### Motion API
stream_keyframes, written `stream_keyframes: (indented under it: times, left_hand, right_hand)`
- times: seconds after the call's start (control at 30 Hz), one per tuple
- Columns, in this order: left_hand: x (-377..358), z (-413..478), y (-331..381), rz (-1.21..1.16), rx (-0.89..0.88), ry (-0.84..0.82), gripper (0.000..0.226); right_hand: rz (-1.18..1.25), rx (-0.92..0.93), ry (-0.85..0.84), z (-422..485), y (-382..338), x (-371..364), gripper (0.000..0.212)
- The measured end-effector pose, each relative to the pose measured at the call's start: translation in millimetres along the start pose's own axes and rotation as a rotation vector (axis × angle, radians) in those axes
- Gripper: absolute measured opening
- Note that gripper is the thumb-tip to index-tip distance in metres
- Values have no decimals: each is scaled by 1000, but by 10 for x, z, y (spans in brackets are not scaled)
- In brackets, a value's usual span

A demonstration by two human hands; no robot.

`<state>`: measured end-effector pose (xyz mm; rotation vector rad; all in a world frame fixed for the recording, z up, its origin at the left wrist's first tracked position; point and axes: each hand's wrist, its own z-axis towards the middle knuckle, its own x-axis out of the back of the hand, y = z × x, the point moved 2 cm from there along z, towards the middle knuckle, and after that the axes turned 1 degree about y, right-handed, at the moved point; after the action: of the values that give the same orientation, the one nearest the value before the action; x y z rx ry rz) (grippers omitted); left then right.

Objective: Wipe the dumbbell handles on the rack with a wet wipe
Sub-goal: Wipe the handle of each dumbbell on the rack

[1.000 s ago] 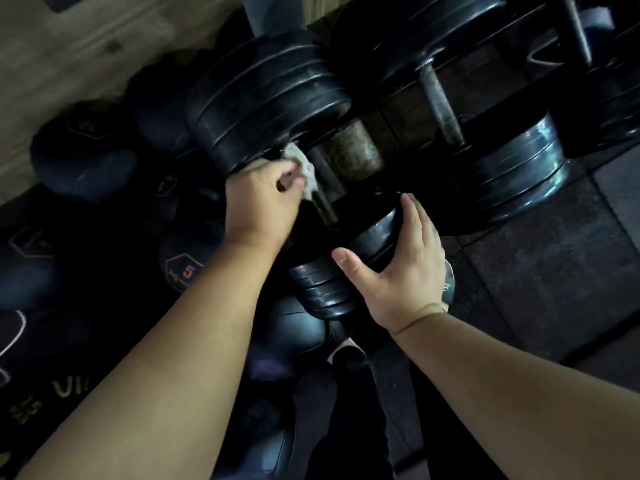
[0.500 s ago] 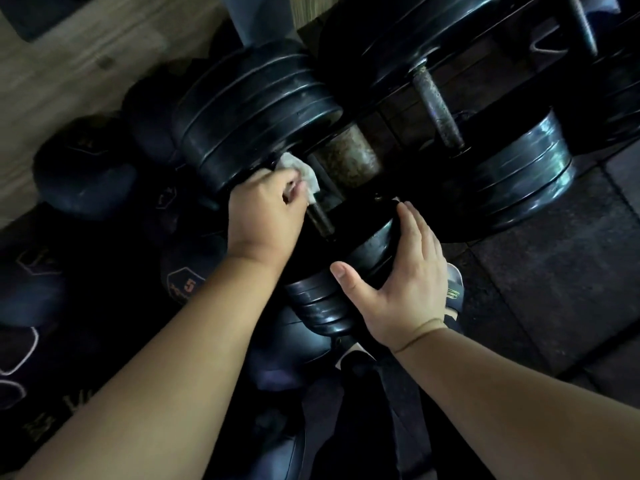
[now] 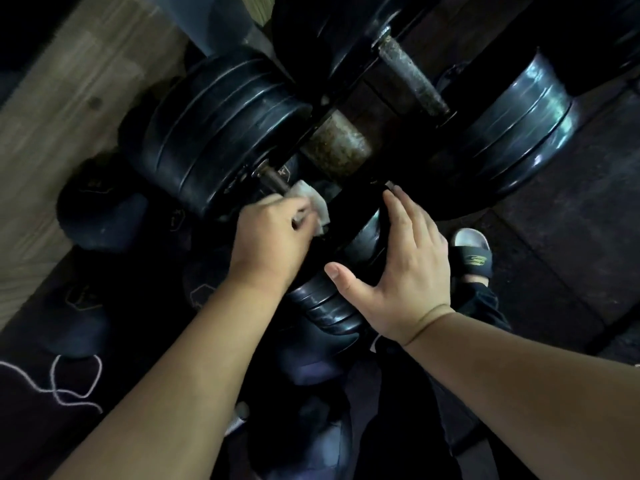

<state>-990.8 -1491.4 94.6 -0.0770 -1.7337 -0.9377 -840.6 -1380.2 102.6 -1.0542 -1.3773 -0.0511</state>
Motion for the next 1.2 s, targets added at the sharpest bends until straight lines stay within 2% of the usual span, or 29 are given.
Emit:
stream_keyframes:
  times: [0.07, 0.23, 0.3, 0.43, 0.6, 0.63, 0.77, 0.8, 0.87, 0.93, 0.97, 1.13, 1.2]
  left_hand:
    - [2, -57, -19, -35, -15, -39, 17]
    - [101, 71, -185, 2, -19, 145, 16]
    - [71, 38, -152, 24, -89, 99, 15]
    - [79, -37, -121, 109, -286, -110, 16]
    - [212, 92, -304, 86, -117, 72, 14]
    - [173, 52, -280, 93, -123, 71, 14]
    - [-18, -159, -138, 51, -205, -107, 15]
    - [-10, -149, -136, 35, -178, -88, 14]
    - [49, -69, -196, 30, -54, 68, 13]
    - [86, 3, -301, -17, 145, 225, 15]
    - [78, 9, -332, -57, 244, 238, 16]
    - [110, -53, -114, -319, 514, -35, 2]
    - [304, -29, 43, -384, 570, -20, 10]
  right_hand:
    - [5, -3, 0, 5, -1, 1, 108]
    - [0, -5, 4, 10, 1, 13, 106]
    - [-1, -4, -4, 6, 0, 15, 106]
    - [1, -9, -17, 4, -3, 25, 106]
    - [11, -11, -24, 8, -7, 36, 105]
    - [11, -10, -25, 11, -4, 36, 105]
    - [14, -5, -28, 11, 2, 39, 105]
    - [14, -3, -30, 10, -3, 44, 105]
    - [5, 0, -42, 20, -12, 61, 105]
    - [-2, 3, -53, 21, -6, 65, 105]
    - [2, 3, -57, 16, -2, 67, 106]
    - [-13, -5, -134, 33, -11, 118, 106]
    - [-55, 19, -233, 48, -12, 162, 109]
